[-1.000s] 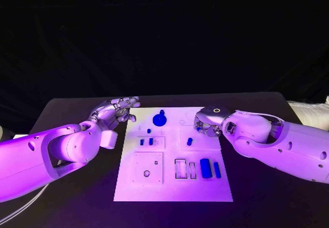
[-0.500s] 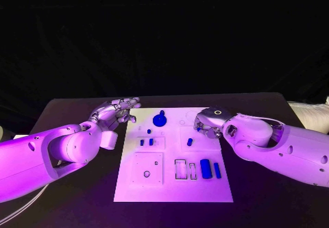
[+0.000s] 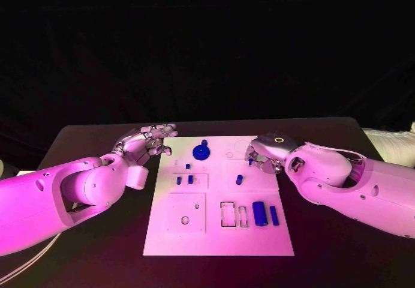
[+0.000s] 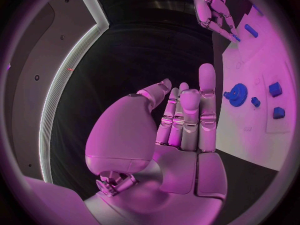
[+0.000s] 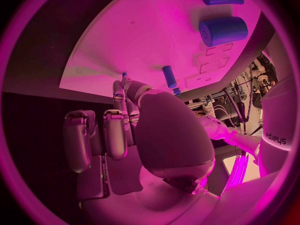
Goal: Assemble the parts on the task board
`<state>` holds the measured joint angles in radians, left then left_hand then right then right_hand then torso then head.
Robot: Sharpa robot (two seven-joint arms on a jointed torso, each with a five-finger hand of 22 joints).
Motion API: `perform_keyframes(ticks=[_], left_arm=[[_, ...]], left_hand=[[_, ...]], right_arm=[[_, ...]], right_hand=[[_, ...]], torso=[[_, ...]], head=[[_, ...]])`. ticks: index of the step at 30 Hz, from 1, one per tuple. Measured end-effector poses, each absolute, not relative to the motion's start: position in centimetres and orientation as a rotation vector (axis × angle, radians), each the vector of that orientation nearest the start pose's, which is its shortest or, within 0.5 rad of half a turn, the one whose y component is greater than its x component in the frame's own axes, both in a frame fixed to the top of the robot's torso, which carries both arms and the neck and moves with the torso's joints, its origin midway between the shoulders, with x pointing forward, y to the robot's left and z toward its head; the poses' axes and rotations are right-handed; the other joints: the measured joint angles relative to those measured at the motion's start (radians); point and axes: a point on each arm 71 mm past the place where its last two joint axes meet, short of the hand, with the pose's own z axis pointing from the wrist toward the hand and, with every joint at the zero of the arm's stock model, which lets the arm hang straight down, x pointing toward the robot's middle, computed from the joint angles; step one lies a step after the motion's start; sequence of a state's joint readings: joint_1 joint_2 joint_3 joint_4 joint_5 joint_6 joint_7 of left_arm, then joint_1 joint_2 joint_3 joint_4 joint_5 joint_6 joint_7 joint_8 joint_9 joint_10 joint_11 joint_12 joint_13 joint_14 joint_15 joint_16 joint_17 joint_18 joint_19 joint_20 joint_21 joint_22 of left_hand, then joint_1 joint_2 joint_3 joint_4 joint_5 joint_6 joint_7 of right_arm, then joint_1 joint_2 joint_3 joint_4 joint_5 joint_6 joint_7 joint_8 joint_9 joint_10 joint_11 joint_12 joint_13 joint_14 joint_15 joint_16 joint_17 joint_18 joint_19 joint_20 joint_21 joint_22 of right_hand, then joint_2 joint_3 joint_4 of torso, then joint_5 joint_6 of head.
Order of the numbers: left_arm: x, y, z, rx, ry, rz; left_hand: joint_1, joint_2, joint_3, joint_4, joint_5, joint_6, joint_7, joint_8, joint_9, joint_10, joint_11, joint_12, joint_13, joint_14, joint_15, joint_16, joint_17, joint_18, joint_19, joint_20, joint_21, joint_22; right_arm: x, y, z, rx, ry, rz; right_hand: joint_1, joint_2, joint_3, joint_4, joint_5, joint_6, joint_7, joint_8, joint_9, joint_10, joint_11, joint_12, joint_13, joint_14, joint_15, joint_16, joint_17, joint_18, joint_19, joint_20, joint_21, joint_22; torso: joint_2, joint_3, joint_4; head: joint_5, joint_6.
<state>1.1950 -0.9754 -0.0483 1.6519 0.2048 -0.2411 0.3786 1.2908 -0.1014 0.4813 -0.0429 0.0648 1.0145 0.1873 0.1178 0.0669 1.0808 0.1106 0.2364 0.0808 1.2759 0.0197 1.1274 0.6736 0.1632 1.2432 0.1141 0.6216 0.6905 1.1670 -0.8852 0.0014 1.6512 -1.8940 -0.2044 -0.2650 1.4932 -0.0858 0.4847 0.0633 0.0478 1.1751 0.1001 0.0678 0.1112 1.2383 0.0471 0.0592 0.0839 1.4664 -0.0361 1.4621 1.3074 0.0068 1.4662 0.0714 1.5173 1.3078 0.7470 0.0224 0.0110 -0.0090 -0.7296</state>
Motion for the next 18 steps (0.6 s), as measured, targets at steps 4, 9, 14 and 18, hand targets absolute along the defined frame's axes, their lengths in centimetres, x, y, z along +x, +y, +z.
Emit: perform_keyframes(ticks=[4,9,14,18], left_arm=[[46.3,23.7,-17.9,-1.368,1.397,-1.632],[46.3,23.7,-17.9,-1.369,1.396,-1.631],[46.3,23.8,-17.9,-1.369,1.396,-1.630],[46.3,23.7,-17.9,-1.369,1.397,-1.631]], left_hand=[[0.000,0.000,0.000,0.000,0.000,0.000,0.000,0.000,0.000,0.000,0.000,0.000,0.000,0.000,0.000,0.000,-0.002,0.000,0.000,0.000,0.000,0.000],[0.000,0.000,0.000,0.000,0.000,-0.004,0.004,0.000,0.000,-0.003,0.003,0.000,0.000,0.000,0.000,0.000,-0.002,0.000,0.000,0.000,0.000,0.000],[0.000,0.000,0.000,0.000,0.000,-0.004,0.004,0.000,0.000,-0.003,0.003,0.000,0.000,0.000,0.000,0.000,-0.003,0.000,0.000,0.000,0.000,-0.001],[0.000,0.000,-0.003,-0.003,0.000,-0.007,0.000,0.000,0.000,-0.003,0.004,0.004,0.000,0.000,0.000,0.000,-0.004,0.000,0.000,0.000,0.000,-0.001]], right_arm=[[45.5,-18.3,-16.9,-0.485,1.556,0.399],[44.7,-17.6,-16.1,-0.484,1.526,0.439],[43.4,-15.8,-15.3,-0.497,1.493,0.506],[42.6,-13.9,-15.0,-0.512,1.472,0.564]], right_hand=[[-0.004,-0.004,0.001,-0.001,0.000,0.000,0.000,-0.001,0.000,0.002,0.002,0.000,0.000,0.000,0.000,0.000,0.000,0.000,0.000,0.000,0.000,0.000],[-0.004,-0.004,0.003,-0.003,0.000,0.003,0.003,-0.003,0.000,0.002,0.002,0.000,0.000,0.000,0.000,0.000,0.000,0.000,0.000,0.000,0.000,0.000],[-0.009,-0.009,0.003,-0.003,0.000,0.003,0.003,-0.004,0.000,0.002,0.002,0.000,0.000,-0.004,0.004,0.000,0.000,0.000,0.000,0.000,0.000,0.000],[-0.009,-0.009,0.003,-0.003,0.000,0.003,0.003,-0.005,0.001,0.002,0.003,0.000,0.000,-0.001,0.006,0.000,0.000,0.000,0.000,0.000,0.000,0.000]], torso=[[0.000,0.0000,-0.0002],[0.000,0.0000,-0.0001],[0.001,0.0000,0.0003],[0.001,-0.0004,0.0003]], head=[[0.000,0.000],[-0.001,0.001],[0.006,0.000],[0.018,-0.003]])
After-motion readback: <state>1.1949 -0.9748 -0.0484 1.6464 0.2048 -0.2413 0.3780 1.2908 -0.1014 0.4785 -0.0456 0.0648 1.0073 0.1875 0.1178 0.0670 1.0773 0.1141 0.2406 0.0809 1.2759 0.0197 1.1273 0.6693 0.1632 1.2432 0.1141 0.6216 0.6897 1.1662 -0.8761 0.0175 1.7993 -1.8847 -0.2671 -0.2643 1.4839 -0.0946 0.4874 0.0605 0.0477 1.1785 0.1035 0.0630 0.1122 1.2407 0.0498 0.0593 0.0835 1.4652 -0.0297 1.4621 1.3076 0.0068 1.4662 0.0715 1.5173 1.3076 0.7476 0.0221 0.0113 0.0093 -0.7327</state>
